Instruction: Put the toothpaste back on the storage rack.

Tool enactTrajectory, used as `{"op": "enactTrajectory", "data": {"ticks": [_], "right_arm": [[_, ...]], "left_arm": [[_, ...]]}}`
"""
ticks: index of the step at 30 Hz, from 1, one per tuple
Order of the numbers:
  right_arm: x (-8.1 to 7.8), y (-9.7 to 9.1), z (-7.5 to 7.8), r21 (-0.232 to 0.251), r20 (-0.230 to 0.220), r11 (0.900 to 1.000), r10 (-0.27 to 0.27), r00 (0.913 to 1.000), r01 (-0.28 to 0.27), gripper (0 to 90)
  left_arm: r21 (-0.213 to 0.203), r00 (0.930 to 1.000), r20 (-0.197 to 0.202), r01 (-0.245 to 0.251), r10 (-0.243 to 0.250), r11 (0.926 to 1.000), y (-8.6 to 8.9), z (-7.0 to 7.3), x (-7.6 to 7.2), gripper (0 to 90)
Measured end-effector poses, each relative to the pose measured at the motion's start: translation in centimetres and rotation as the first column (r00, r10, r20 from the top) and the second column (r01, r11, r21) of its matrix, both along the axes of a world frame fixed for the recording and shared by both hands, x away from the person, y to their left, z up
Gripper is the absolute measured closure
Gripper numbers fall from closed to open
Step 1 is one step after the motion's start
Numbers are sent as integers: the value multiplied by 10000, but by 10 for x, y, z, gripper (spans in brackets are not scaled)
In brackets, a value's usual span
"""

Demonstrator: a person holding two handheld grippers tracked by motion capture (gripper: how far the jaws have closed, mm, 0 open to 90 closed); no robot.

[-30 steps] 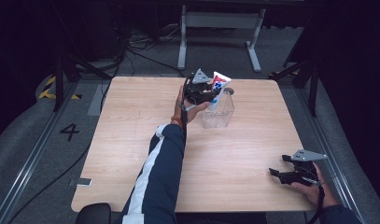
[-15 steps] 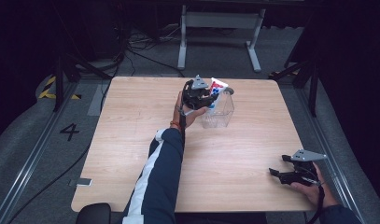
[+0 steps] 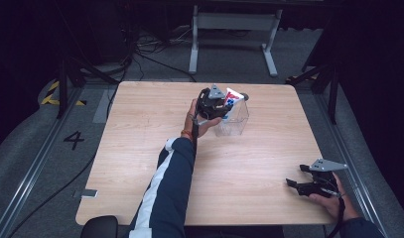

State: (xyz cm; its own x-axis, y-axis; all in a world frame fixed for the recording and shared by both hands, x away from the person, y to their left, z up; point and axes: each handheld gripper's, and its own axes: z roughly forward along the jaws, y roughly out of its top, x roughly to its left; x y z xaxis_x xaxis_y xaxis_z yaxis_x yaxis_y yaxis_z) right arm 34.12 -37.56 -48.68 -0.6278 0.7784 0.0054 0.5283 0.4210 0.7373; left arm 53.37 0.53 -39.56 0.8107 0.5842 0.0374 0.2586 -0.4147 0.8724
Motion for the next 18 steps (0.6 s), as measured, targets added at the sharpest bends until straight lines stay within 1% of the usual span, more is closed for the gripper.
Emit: {"op": "enactTrajectory", "data": {"ticks": [3, 4, 7, 8, 10, 11, 14, 15, 17, 18], "right_arm": [[0, 0, 0, 9, -14, 10000, -8, 10000, 8, 160], [0, 0, 0, 9, -13, 10000, -7, 10000, 7, 160], [0, 0, 0, 7, -12, 10000, -7, 10000, 7, 161], [0, 0, 0, 8, -14, 10000, -9, 10000, 9, 160], [0, 0, 0, 9, -14, 10000, -8, 10000, 8, 160], [0, 0, 0, 9, -14, 10000, -8, 10000, 8, 160], [0, 0, 0, 8, -14, 10000, -9, 10000, 9, 160], [0, 0, 0, 8, -13, 10000, -7, 10000, 7, 160], [0, 0, 0, 8, -12, 10000, -7, 10000, 7, 160], [0, 0, 0, 7, -12, 10000, -7, 10000, 7, 160]], "left_arm": [[-37, 9999, -22, -129, 129, 9999, -1, -2, -1, 679], [88, 10000, 37, -79, 79, 9999, 0, -2, -1, 679], [49, 10000, -11, -66, 66, 10000, 0, -3, -2, 679], [204, 10000, -45, -31, 32, 9998, 0, -3, -2, 679], [207, 10000, -64, -46, 48, 9998, 0, -4, -2, 678], [272, 10000, -20, -38, 38, 9996, 0, -4, -2, 679], [378, 9999, -61, -98, 100, 9992, -1, -4, -2, 678], [251, 9999, 1, -148, 148, 9996, -3, -5, -2, 679], [435, 10000, -58, -25, 28, 9990, -4, -6, -2, 678], [409, 10000, -62, -48, 51, 9991, -4, -7, -2, 678]]}}
